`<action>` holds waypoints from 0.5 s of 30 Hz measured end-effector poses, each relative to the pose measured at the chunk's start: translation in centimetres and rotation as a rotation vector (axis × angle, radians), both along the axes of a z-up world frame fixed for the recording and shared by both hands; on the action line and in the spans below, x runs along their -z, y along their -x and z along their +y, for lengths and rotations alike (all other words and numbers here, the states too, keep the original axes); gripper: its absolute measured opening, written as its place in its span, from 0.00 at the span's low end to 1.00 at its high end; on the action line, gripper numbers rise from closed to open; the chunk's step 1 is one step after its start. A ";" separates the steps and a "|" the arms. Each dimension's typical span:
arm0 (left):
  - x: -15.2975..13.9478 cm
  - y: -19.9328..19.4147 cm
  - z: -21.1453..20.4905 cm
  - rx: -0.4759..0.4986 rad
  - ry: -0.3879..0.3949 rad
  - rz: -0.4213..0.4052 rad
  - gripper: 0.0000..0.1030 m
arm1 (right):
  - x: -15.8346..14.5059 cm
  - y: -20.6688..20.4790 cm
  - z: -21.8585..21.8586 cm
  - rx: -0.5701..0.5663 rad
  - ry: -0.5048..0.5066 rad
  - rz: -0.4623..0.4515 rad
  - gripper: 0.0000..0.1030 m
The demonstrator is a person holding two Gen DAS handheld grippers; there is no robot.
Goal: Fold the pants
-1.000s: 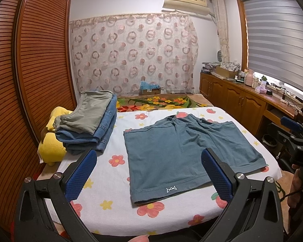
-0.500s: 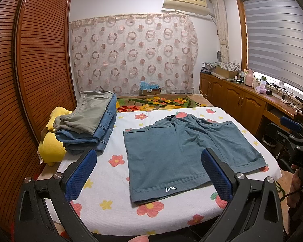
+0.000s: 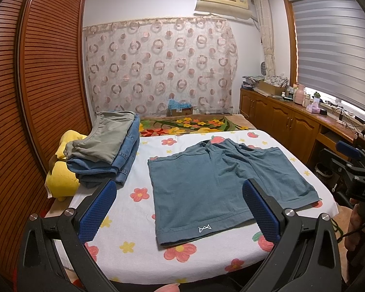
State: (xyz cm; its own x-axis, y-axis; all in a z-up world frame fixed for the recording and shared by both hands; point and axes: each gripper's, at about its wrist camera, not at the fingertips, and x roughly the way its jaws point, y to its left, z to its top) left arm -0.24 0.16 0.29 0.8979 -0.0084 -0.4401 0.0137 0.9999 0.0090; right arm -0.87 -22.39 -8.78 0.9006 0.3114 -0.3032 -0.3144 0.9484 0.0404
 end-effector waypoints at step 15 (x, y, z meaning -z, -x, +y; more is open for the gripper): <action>-1.2 0.4 -0.6 0.002 -0.001 0.005 1.00 | 0.0 0.0 0.1 0.000 0.003 -0.009 1.00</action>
State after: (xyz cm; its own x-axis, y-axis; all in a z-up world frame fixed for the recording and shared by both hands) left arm -0.65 -0.45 1.54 0.8956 -0.0102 -0.4447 0.0161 0.9998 0.0095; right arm -0.89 -22.25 -8.81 0.9031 0.3109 -0.2964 -0.3151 0.9484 0.0349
